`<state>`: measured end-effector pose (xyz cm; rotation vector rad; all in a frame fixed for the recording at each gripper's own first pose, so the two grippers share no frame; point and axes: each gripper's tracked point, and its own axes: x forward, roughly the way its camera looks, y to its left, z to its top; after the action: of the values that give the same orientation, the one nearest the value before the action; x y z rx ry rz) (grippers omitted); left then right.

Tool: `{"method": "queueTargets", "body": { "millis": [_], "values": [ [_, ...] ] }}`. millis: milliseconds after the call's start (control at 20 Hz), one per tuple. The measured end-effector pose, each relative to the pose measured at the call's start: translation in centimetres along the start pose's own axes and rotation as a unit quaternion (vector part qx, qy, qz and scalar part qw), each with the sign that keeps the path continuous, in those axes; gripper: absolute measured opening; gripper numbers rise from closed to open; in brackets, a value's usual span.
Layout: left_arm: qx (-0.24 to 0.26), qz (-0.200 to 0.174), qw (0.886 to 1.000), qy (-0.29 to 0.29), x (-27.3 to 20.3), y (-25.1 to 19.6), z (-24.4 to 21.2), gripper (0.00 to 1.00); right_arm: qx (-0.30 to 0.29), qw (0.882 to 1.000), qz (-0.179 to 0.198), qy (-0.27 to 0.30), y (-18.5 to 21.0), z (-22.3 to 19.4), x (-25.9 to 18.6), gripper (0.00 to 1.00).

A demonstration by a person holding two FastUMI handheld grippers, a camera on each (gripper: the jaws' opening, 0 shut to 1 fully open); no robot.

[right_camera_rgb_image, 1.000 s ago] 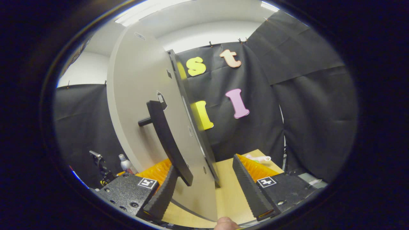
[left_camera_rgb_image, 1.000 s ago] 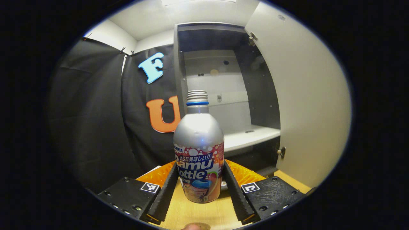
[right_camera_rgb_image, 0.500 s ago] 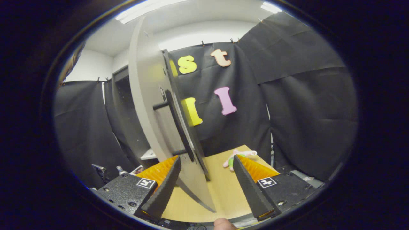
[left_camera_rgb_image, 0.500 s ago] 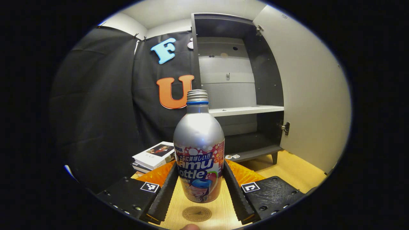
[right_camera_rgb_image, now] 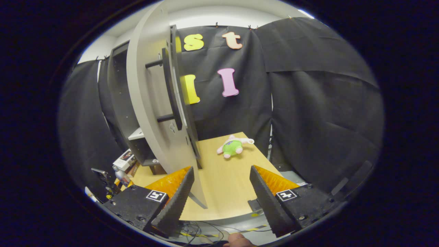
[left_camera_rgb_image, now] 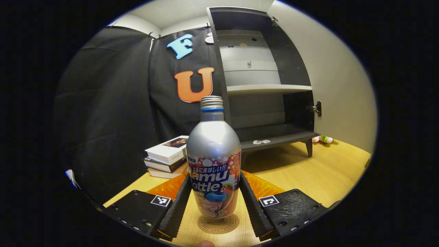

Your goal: Open the cabinet door with the right hand, grasp the bottle in the cabinet with the left hand and place it on the coaster, then close the cabinet door with the right hand.

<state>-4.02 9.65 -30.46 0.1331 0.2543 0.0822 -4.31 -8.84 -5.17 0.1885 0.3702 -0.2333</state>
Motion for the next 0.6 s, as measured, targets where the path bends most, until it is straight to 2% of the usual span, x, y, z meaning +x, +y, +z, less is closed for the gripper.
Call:
{"method": "queueTargets", "body": {
  "millis": [200, 350, 500, 550, 600],
  "values": [
    [-0.008, 0.006, 1.0, 0.016, 0.5, 0.2, -3.4, 0.78, -0.018, 1.0, -0.006, 0.01, 0.6, -0.3, 0.3, 1.0],
    [-0.007, -0.002, 1.0, 0.023, 1.1, -0.4, -4.7, 0.78, -0.039, 0.999, -0.008, 0.018, 1.1, -0.3, 0.6, 1.0],
    [-0.004, 0.008, 1.0, 0.019, 1.3, 0.0, -5.1, 0.78, -0.039, 0.999, 0.003, 0.025, 1.9, -0.5, 1.5, 0.99],
    [-0.007, 0.011, 1.0, 0.022, 1.4, 0.2, -5.3, 0.89, -0.041, 0.999, 0.008, 0.029, 2.4, -0.7, 1.6, 1.0],
    [-0.009, 0.013, 1.0, 0.021, 1.4, 0.2, -5.2, 0.78, -0.046, 0.998, 0.01, 0.03, 2.7, -0.6, 1.8, 1.0]
  ]
}}
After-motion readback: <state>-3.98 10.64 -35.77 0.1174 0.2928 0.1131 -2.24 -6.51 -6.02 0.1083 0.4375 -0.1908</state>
